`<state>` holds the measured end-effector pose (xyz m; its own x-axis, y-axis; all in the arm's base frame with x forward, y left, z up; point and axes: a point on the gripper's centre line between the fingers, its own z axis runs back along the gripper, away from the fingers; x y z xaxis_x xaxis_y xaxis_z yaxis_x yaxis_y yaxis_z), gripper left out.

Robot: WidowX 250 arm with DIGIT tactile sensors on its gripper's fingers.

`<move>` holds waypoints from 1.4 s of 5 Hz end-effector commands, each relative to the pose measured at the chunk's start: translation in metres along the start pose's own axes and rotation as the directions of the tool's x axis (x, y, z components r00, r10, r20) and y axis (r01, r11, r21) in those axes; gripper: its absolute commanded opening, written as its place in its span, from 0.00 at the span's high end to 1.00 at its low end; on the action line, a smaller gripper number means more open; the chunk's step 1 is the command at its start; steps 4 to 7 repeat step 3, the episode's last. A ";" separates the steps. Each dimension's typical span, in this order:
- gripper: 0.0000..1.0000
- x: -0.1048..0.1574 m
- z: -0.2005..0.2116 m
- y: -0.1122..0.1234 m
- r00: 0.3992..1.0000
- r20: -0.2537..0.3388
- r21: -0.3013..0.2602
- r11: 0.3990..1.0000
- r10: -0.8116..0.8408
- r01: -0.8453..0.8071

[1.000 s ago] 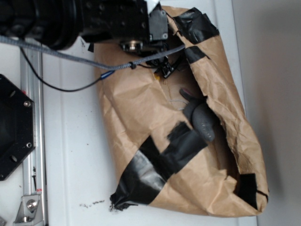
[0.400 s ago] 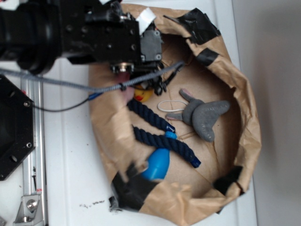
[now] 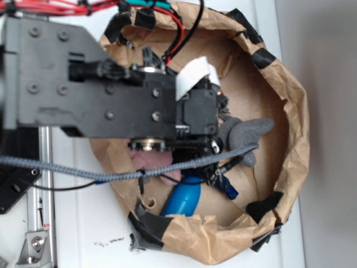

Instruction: Grab the green animal.

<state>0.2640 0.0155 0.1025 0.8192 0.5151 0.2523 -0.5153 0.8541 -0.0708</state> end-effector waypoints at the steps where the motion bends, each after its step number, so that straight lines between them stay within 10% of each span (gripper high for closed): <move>1: 1.00 0.019 0.037 0.005 0.988 0.144 0.018 0.998 -0.058 0.056; 7: 1.00 0.019 0.032 0.024 0.982 0.191 0.100 0.995 0.006 -0.025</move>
